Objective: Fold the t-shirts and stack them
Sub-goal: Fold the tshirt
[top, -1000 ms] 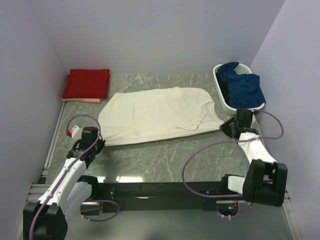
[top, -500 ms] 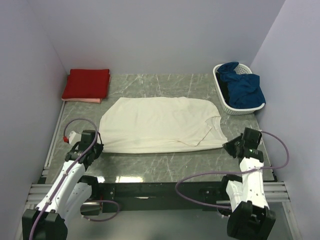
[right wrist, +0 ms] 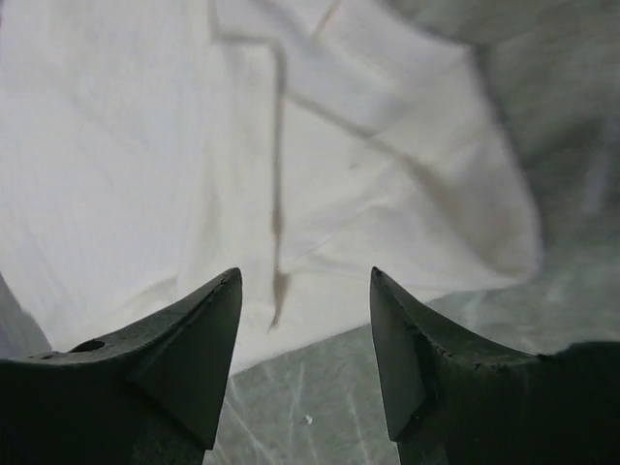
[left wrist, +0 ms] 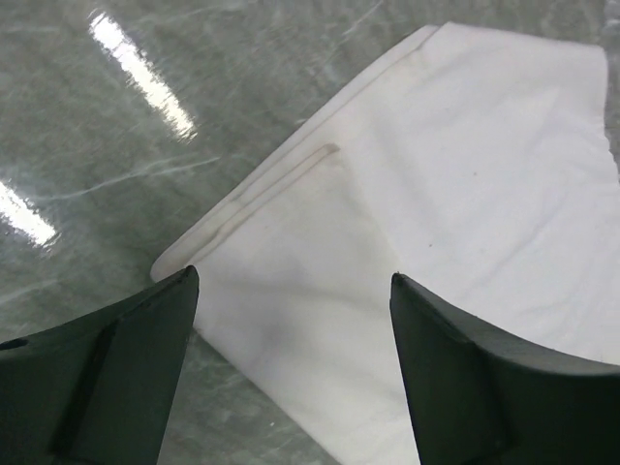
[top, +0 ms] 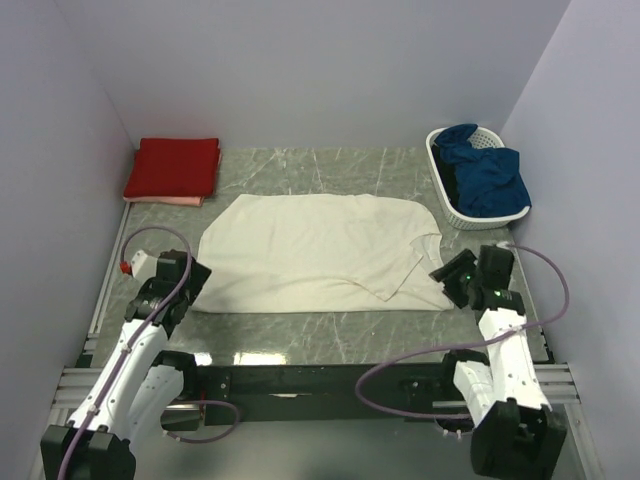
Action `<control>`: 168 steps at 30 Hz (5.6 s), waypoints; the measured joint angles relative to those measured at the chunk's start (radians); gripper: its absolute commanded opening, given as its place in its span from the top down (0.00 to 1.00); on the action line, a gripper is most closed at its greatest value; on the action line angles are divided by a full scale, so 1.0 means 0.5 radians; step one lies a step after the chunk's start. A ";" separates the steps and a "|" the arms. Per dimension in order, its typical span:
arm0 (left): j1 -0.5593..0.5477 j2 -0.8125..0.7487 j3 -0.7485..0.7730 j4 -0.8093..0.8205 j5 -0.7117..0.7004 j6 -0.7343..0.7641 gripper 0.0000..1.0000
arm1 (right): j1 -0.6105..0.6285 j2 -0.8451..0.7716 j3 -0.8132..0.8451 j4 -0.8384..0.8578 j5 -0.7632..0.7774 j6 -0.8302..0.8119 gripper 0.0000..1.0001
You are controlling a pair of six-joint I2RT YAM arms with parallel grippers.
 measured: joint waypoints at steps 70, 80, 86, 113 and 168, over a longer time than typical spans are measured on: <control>-0.058 1.082 0.581 0.690 0.349 0.484 0.07 | 1.286 1.584 0.676 0.883 0.139 0.205 0.49; -0.058 1.727 1.178 0.706 0.215 0.689 0.10 | 1.286 1.703 1.043 0.760 0.133 -0.006 0.44; -0.058 2.171 1.700 0.695 0.081 0.925 0.27 | 1.286 1.749 1.215 0.699 0.180 -0.060 0.45; -0.031 2.822 2.161 0.594 0.543 1.556 0.81 | 1.263 1.727 1.162 0.644 0.179 -0.143 0.48; -0.436 2.329 1.750 0.471 0.314 1.290 0.47 | 1.255 1.213 0.745 0.650 0.262 -0.172 0.48</control>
